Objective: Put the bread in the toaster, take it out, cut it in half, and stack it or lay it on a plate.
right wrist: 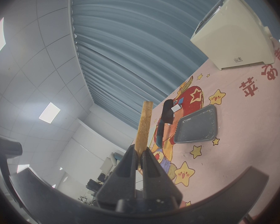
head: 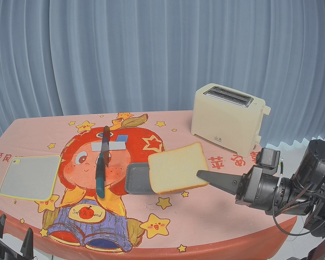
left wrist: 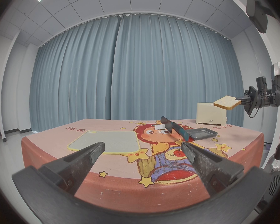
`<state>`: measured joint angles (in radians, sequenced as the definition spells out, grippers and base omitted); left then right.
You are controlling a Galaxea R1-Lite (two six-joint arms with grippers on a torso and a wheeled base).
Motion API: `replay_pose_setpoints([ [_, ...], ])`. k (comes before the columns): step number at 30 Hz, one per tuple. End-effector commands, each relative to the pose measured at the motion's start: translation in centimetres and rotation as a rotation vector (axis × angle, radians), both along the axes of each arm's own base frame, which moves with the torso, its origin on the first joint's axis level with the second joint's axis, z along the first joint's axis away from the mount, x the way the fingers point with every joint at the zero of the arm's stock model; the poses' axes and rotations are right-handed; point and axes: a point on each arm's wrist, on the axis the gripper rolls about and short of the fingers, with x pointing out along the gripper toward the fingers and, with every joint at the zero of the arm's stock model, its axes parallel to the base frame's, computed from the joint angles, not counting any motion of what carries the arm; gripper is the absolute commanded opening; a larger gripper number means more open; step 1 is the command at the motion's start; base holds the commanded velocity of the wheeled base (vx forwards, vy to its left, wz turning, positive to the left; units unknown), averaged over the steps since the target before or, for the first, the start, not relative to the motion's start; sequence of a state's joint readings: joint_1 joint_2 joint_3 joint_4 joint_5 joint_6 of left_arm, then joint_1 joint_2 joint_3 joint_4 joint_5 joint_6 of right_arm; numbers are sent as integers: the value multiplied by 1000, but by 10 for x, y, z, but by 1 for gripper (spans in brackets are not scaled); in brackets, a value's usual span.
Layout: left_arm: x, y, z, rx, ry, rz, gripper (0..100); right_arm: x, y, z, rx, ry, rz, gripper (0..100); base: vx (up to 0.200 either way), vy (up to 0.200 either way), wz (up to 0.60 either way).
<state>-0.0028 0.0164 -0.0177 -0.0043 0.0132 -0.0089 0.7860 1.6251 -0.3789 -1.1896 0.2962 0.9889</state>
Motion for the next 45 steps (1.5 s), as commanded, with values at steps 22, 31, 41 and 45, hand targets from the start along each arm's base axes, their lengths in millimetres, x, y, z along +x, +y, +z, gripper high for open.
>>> replay_pose_setpoints([
  [22,1,0,-5,0,18,0,100,-19,-12,-26,-334,-421,68,0,0,0,0],
  [31,1,0,-5,0,18,0,100,-20,-14,-26,-337,-629,42,0,0,0,0],
  [41,1,0,-5,0,18,0,100,-12,-9,-33,-381,-796,24,0,0,0,0],
  [45,1,0,-5,0,18,0,100,-13,-9,-32,-393,-828,24,0,0,0,0],
])
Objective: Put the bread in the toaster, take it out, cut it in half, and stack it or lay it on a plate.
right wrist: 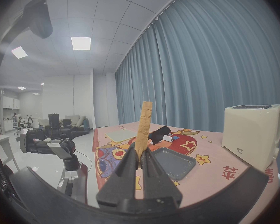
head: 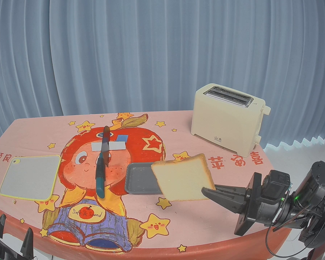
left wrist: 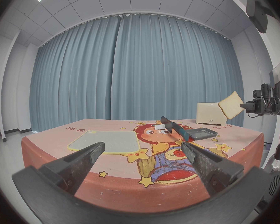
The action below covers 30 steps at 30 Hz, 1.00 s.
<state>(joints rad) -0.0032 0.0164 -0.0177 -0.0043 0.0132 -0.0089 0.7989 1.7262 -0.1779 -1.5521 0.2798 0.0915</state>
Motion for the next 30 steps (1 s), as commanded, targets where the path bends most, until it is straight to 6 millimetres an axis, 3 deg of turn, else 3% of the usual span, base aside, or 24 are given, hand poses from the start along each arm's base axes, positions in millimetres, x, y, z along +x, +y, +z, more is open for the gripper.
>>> replay_pose_setpoints([
  [1,1,0,-5,0,18,1,100,2,1,-4,-10,4,0,0,0,0,0],
  [17,1,0,-5,0,18,1,100,9,-12,-10,-32,29,-66,0,0,0,0],
  [30,1,0,-5,0,18,1,100,20,-44,-3,-28,-3,-206,0,0,0,0],
])
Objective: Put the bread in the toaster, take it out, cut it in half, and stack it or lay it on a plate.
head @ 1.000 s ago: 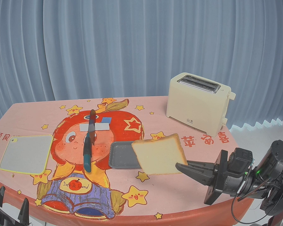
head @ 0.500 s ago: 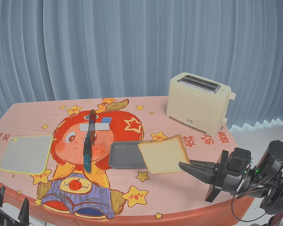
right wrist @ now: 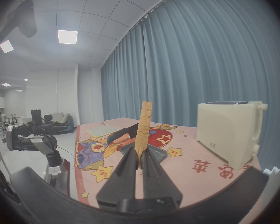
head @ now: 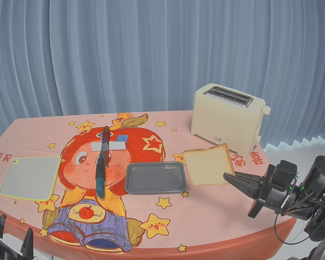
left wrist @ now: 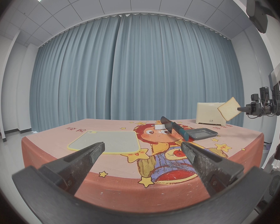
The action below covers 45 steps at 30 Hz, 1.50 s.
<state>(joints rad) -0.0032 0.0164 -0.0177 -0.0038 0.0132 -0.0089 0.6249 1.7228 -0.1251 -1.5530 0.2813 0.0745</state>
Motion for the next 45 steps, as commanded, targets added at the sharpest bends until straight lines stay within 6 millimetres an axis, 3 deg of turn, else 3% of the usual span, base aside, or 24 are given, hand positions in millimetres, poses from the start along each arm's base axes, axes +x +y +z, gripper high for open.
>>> replay_pose_setpoints([
  [1,1,0,-5,0,17,1,100,1,-9,5,11,-27,-33,0,0,0,0],
  [7,1,0,-5,0,17,1,100,18,-28,9,6,-64,-142,0,0,0,0],
  [15,1,0,-5,0,17,1,100,19,-52,14,-13,-105,-203,0,0,0,0],
  [30,1,0,-5,0,17,1,100,50,-109,49,8,-281,-235,0,0,0,0],
  [45,1,0,-5,0,17,1,100,92,-123,97,6,-381,-236,0,0,0,0],
])
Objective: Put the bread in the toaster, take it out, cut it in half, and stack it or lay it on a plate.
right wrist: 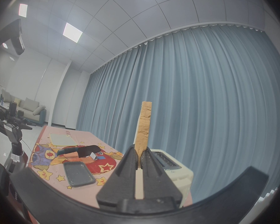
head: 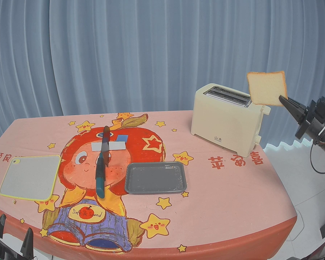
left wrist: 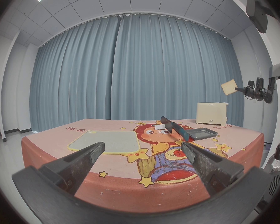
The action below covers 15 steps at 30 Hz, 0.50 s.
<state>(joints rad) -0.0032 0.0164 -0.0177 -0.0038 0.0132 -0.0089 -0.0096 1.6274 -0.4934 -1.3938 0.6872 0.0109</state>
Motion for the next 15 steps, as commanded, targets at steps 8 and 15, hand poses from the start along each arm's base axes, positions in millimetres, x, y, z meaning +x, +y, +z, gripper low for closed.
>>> replay_pose_setpoints([
  [8,1,0,-5,0,17,1,100,41,-3,25,-6,-19,-9,0,0,0,0],
  [15,1,0,-5,0,17,1,100,66,-10,28,-55,4,-39,0,0,0,0],
])
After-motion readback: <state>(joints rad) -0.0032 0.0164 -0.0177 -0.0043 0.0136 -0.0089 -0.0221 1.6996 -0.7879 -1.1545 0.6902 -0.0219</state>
